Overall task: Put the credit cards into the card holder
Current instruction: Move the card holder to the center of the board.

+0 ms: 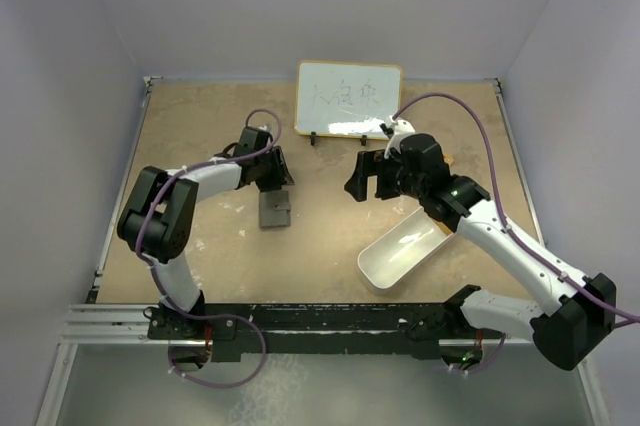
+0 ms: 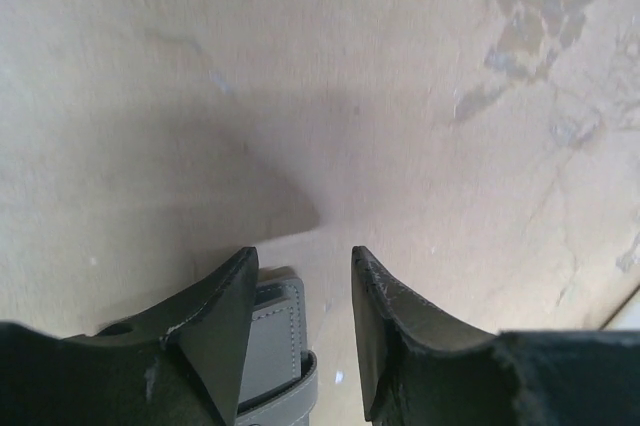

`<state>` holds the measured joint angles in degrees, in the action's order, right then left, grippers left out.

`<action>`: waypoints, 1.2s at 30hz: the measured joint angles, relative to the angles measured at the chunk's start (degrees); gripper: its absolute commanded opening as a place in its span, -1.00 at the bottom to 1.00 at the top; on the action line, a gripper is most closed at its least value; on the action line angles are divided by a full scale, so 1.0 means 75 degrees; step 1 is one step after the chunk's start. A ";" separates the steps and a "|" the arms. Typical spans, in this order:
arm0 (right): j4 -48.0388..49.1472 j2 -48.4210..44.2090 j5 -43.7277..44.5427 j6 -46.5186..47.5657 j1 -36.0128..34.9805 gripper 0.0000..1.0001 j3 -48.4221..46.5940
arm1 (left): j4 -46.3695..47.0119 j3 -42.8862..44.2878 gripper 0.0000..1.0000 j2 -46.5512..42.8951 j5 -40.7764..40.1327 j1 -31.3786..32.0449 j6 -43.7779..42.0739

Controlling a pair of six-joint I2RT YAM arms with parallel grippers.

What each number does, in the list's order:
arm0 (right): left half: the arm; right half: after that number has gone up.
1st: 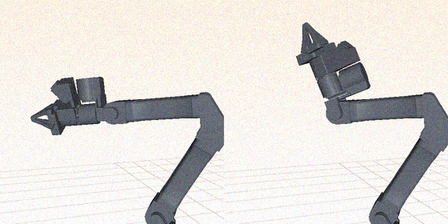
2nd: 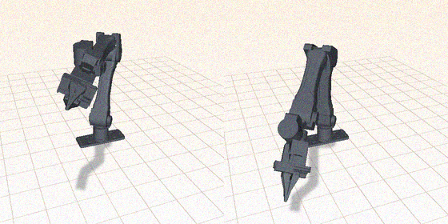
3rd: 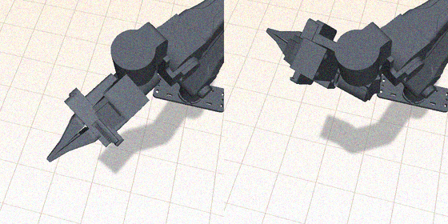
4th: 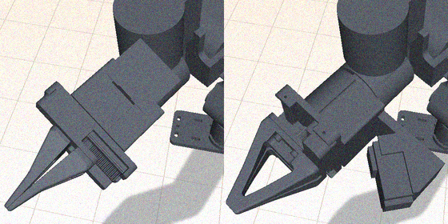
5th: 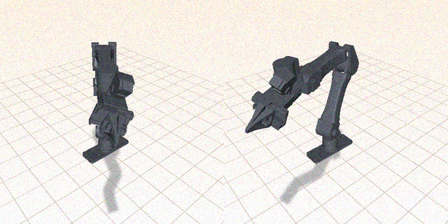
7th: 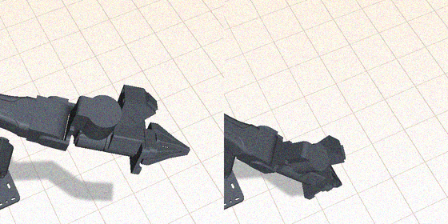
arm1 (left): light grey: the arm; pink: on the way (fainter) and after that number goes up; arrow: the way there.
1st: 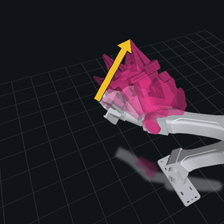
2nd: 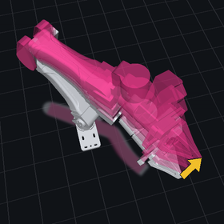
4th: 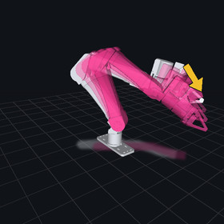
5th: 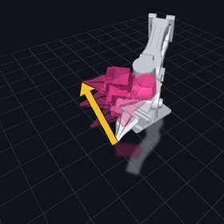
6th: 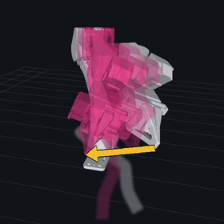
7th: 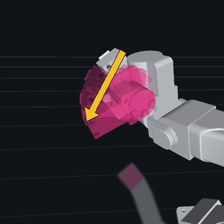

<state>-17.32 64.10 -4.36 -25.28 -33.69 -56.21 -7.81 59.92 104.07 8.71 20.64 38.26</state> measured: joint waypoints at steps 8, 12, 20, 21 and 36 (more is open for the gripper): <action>-0.0073 0.0271 -0.0058 -0.0090 0.0000 0.67 0.0000 | -0.0691 -0.0694 -0.11 -0.1291 -0.0618 0.0163 0.0201; 0.0125 0.0629 -0.0338 -0.0347 0.0000 0.45 0.0000 | -0.0991 -0.0796 -0.11 -0.2168 -0.1617 0.0157 0.0210; 0.0358 0.1714 -0.0796 -0.0755 -0.0090 0.20 -0.0023 | -0.1276 -0.1504 -0.19 -0.2582 -0.2471 0.0157 0.0268; 0.0361 0.1845 -0.0822 -0.0790 -0.0134 0.19 -0.0052 | -0.1297 -0.1635 -0.21 -0.2556 -0.2468 0.0157 0.0300; 0.0428 0.2381 -0.0705 -0.0912 -0.0659 0.00 -0.0539 | 0.0667 -0.2853 -0.56 -0.2253 -0.0493 0.0181 0.1294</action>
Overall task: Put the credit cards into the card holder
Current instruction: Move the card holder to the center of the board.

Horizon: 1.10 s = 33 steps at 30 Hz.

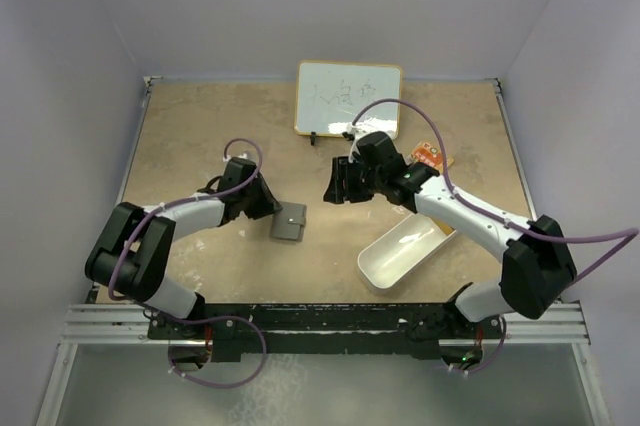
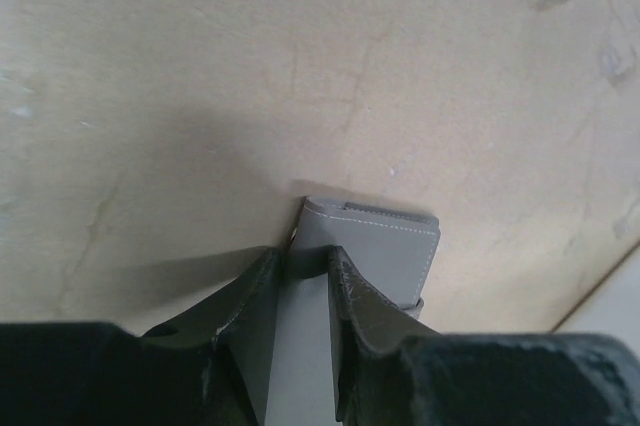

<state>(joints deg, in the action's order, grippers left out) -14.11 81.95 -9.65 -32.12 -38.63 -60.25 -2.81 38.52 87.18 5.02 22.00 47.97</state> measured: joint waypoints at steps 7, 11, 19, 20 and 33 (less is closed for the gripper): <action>-0.0070 0.0562 0.0373 -0.0154 -0.0542 -0.04 -0.0160 | 0.0583 -0.0670 -0.51 -0.0356 0.0597 0.0662 0.0938; -0.0082 0.0729 0.0551 -0.0242 -0.0833 -0.06 -0.0166 | 0.0723 -0.1084 -0.50 -0.0755 0.0717 0.0935 0.1378; -0.0230 0.1250 0.0813 -0.0315 -0.1271 -0.11 -0.0291 | 0.1364 -0.1903 -0.49 -0.1297 0.0871 0.1303 0.2419; -0.0280 0.1297 0.0880 -0.0326 -0.1349 -0.11 -0.0291 | 0.1411 -0.1961 -0.49 -0.1405 0.0868 0.1355 0.2530; -0.0615 0.2098 0.1451 -0.0463 -0.2180 -0.19 -0.0466 | 0.1743 -0.2305 -0.49 -0.1682 0.0758 0.1486 0.2873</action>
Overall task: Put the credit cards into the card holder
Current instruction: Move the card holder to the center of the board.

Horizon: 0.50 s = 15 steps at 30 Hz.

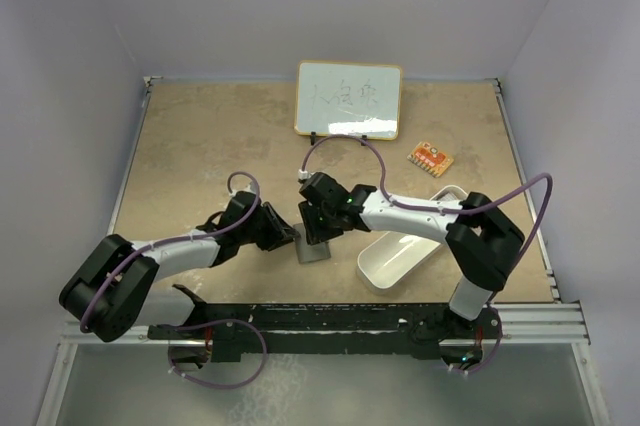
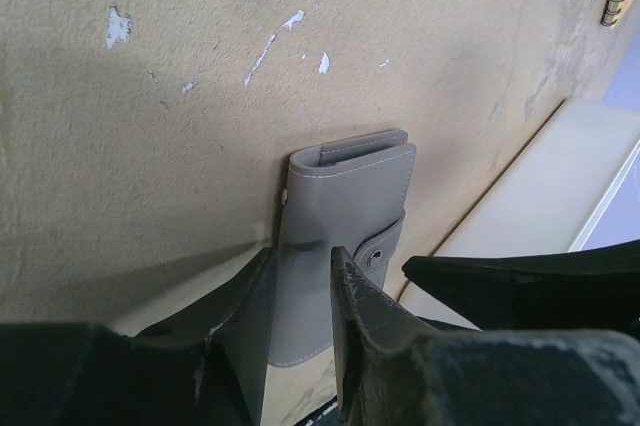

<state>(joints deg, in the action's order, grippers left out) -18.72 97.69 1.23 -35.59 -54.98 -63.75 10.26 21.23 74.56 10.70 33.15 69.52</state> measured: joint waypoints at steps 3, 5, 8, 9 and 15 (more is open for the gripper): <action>-0.0070 0.0096 0.0125 0.0006 -0.0058 -0.20 -0.0044 | 0.0029 -0.0006 -0.49 0.0017 0.0000 0.0000 0.0000; -0.0119 0.0128 0.0172 0.0017 -0.0061 -0.21 -0.0079 | 0.0082 -0.0020 -0.50 0.0044 0.0000 0.0000 0.0000; -0.0137 0.0233 0.0309 0.0026 -0.0064 -0.22 -0.0192 | 0.0119 -0.0020 -0.50 0.0093 0.0003 0.0006 0.0000; -0.0137 0.0277 0.0318 0.0038 -0.0064 -0.22 -0.0227 | 0.0128 -0.0029 -0.50 0.0093 0.0000 0.0006 0.0000; -0.0152 0.0673 0.0484 0.0140 -0.0070 -0.24 -0.0490 | 0.0189 -0.0073 -0.52 0.0114 0.0003 0.0023 0.0052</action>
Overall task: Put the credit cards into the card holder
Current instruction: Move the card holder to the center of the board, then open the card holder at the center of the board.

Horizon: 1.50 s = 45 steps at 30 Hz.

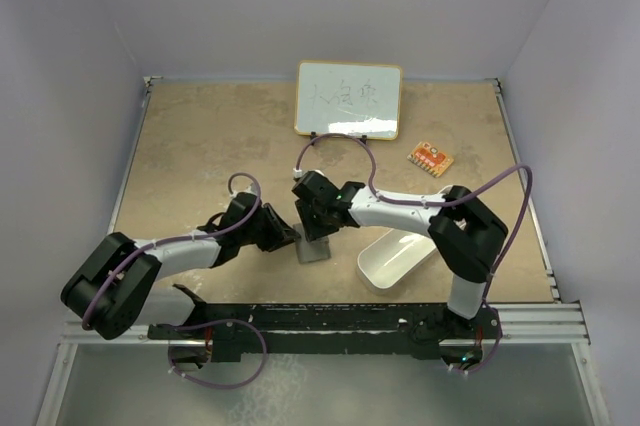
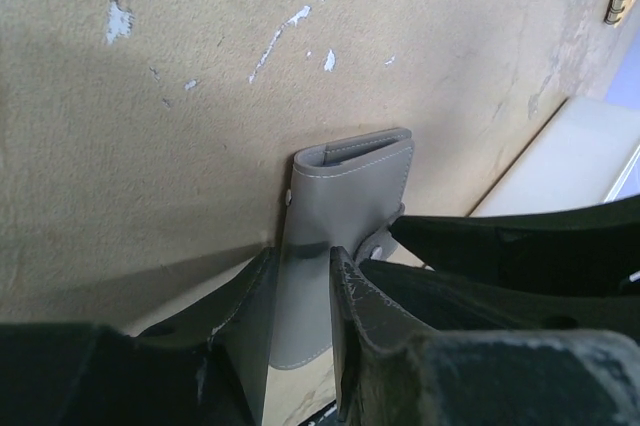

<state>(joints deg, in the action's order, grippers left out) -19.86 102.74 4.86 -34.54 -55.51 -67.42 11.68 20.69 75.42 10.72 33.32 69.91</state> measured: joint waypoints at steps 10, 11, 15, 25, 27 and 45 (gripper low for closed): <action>-0.0140 0.0256 0.0446 0.0093 -0.0117 -0.37 -0.0166 | 0.0096 -0.0006 -0.53 0.0087 -0.0006 0.0026 -0.0003; -0.0169 0.0256 0.0530 0.0108 -0.0146 -0.45 -0.0169 | 0.0096 -0.0006 -0.53 0.0087 -0.0009 0.0026 -0.0003; -0.0271 0.0256 0.0842 0.0175 -0.0207 -0.70 -0.0169 | 0.0099 -0.0006 -0.53 0.0140 -0.0073 0.0026 -0.0006; -0.0289 0.0236 0.1099 0.0262 -0.0213 -0.97 -0.0160 | 0.0321 -0.0003 -0.52 0.0341 -0.0058 0.0032 0.0000; -0.0291 0.0184 0.1084 0.0262 -0.0213 -0.85 -0.0146 | 0.0315 -0.0003 -0.51 0.0312 -0.0064 0.0044 0.0000; -0.0449 0.0006 0.1011 -0.0224 -0.0262 -0.37 -0.0026 | 0.0417 -0.0219 -0.42 0.0087 -0.0020 0.0076 0.0082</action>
<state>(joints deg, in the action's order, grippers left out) -23.22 102.78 12.45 -36.23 -57.47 -67.61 14.81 19.05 76.07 10.57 33.89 70.52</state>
